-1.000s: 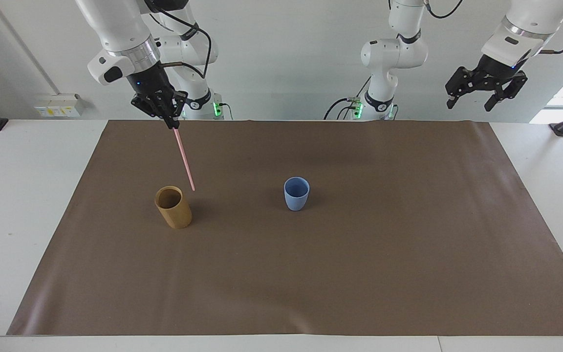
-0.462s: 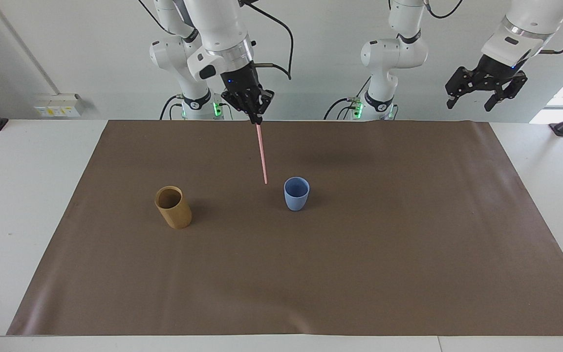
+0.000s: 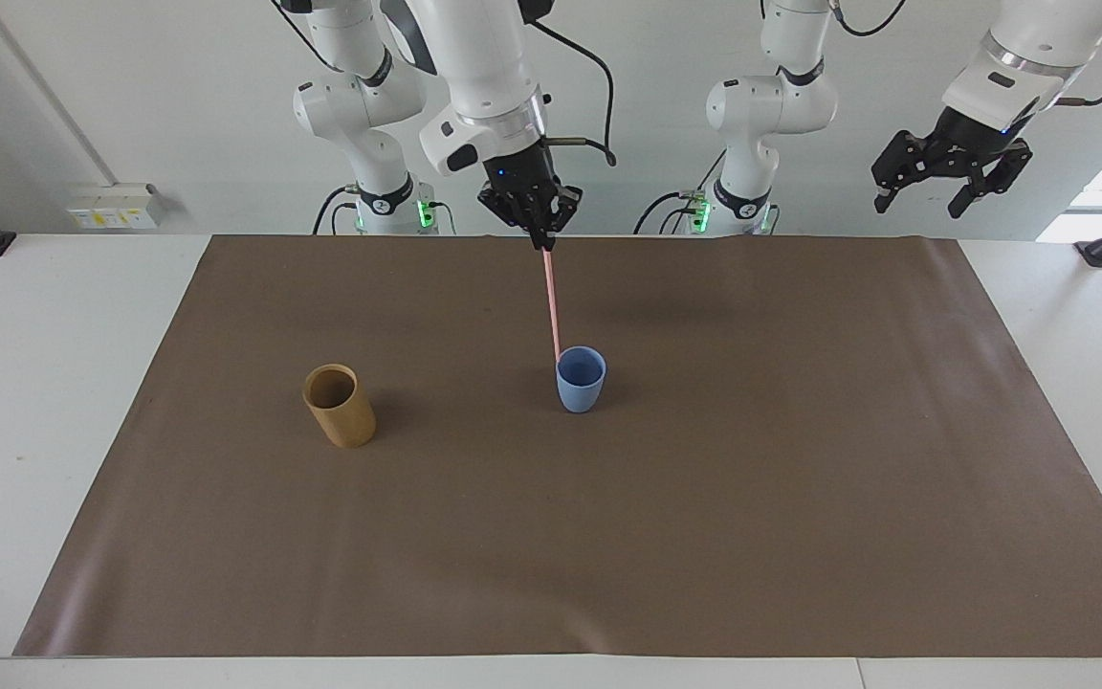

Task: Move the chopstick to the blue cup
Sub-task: 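Lower the chopstick into the blue cup and open the right gripper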

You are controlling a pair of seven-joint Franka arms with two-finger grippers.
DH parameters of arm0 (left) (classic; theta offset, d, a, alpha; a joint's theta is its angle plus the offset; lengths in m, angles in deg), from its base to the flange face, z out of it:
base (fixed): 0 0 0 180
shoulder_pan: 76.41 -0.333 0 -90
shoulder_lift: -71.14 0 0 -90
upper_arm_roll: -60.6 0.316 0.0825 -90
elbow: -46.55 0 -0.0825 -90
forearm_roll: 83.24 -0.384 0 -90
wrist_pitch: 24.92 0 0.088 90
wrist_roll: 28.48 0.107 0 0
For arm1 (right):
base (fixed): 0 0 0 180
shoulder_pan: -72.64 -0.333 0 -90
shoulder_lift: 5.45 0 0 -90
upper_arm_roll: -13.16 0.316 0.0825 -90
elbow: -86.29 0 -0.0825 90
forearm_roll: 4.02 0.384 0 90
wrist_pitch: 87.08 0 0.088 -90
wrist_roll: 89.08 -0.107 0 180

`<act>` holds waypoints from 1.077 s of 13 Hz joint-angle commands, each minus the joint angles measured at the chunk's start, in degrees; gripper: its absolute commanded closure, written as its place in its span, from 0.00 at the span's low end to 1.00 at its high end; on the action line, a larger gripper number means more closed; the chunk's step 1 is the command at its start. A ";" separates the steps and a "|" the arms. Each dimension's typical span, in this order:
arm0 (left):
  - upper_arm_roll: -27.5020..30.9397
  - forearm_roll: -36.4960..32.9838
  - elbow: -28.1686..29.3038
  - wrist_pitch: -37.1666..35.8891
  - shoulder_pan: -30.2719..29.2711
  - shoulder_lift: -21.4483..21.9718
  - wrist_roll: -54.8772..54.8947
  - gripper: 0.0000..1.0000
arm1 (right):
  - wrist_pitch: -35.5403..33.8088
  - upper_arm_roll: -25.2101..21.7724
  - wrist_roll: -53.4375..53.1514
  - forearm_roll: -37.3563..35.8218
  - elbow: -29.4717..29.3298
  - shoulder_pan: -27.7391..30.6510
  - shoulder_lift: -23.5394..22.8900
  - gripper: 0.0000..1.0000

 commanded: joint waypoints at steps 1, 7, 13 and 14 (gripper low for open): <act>0.02 -0.28 0.51 -0.70 -0.18 0.59 -0.02 0.00 | -0.67 0.48 -1.05 0.33 -1.04 0.29 -0.53 1.00; 0.02 -0.28 0.51 -0.70 -0.18 0.59 0.07 0.00 | 4.06 0.40 0.10 -1.43 6.87 -0.32 0.71 1.00; 0.02 -0.28 0.51 -0.70 -0.18 0.50 -0.02 0.00 | 7.94 0.39 1.50 -1.34 13.73 0.20 0.70 1.00; 0.02 -0.28 0.51 -0.70 -0.18 0.59 -0.02 0.00 | 8.90 0.39 1.50 -1.26 14.26 0.20 0.79 1.00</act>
